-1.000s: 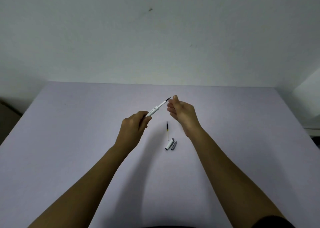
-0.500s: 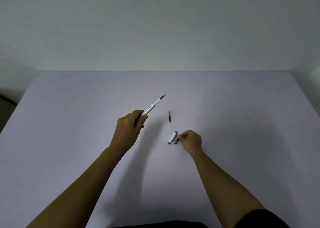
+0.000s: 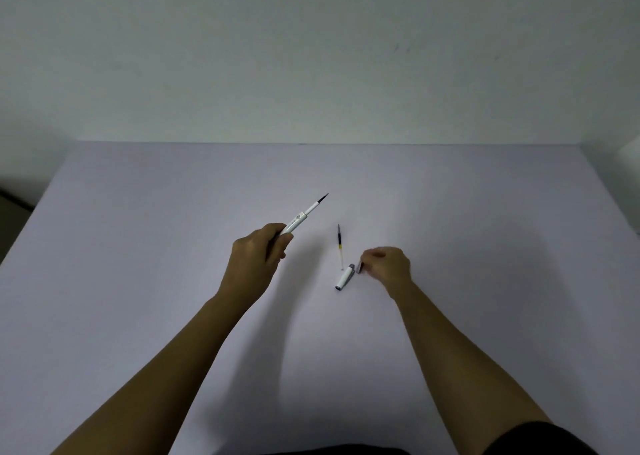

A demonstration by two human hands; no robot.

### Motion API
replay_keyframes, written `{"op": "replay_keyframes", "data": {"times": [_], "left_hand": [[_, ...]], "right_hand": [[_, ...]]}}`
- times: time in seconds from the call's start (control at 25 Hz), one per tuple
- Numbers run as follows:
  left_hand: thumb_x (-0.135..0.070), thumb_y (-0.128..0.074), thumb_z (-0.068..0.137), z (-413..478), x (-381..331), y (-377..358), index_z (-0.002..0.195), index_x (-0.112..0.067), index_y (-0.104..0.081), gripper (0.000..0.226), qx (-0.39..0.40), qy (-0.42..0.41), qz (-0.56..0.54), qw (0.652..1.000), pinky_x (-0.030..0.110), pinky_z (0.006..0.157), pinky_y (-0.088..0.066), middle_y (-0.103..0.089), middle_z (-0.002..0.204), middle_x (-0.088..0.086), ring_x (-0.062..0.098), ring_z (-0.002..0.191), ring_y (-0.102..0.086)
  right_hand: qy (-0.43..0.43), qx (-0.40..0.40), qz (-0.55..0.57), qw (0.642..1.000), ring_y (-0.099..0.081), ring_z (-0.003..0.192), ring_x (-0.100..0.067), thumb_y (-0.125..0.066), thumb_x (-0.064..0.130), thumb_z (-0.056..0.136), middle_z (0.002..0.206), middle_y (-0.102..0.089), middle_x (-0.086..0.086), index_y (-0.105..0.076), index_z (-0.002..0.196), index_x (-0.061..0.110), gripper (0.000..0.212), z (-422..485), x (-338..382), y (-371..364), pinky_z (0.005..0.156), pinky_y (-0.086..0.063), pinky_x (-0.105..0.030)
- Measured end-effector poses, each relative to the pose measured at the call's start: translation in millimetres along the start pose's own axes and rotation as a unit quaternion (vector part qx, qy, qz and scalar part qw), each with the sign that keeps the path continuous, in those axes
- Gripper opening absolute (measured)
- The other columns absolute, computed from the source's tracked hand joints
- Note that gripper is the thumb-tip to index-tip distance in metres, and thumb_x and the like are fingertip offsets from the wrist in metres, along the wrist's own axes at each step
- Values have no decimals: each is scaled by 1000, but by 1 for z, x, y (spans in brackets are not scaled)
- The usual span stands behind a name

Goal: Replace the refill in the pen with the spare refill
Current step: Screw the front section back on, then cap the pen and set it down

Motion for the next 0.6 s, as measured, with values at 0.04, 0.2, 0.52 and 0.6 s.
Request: {"op": "replay_keyframes", "data": {"times": [0.04,0.2,0.52,0.6], "left_hand": [[-20,-54,91,-1,-1,1,96,-14,-62,11,-1,-3,2,1000,32,63,-52,-65,69,3,3,61,-61],[-20,-54,91,-5,-9,6,97,-14,-62,12,0,-24,19,1000,20,60,-47,-64,69,1,-2,59,-58],[-20,-54,91,-13,-29,22,95,-14,-62,11,-23,-57,33,998,23,59,-46,-63,67,1,13,60,-62],[-19,-54,91,-15,-34,26,95,-14,-61,10,-29,-67,32,997,32,59,-49,-64,67,3,18,60,-62]], "right_hand": [[5,1,104,995,-69,89,-25,-67,16,79,92,-73,-11,-73,82,13,8,-2,14,9,79,-55,-32],[71,39,428,900,-70,77,-7,-66,10,84,87,-70,-4,-66,83,18,8,-22,83,42,66,-55,-16],[136,91,502,849,-71,77,-3,-63,7,87,87,-70,-1,-64,88,15,7,-70,133,52,68,-55,-14],[143,95,498,850,-71,76,-3,-63,7,87,86,-69,-1,-64,88,14,8,-76,136,52,68,-55,-14]]}}
Point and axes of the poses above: each hand's wrist, its own z-axis towards the middle knuckle, its own y-axis out of the back of the hand, x = y × z, the point moved 7 cm from there along z, towards the middle knuckle
